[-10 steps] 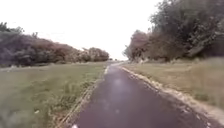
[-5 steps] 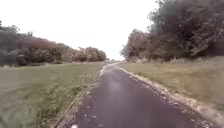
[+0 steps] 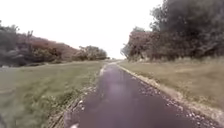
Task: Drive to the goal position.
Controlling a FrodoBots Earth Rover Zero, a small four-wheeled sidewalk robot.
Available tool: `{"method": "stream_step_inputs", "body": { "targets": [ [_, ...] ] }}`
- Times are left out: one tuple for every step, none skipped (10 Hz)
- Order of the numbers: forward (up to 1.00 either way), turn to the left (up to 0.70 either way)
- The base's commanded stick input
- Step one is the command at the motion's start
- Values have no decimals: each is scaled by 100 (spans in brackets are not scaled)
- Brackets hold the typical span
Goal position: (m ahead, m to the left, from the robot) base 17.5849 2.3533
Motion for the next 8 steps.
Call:
{"method": "stream_step_inputs", "body": {
  "targets": [
    [99,0],
    [99,0],
    [99,0],
    [99,0],
    [99,0],
    [99,0],
    [99,0],
    [99,0]
  ]
}}
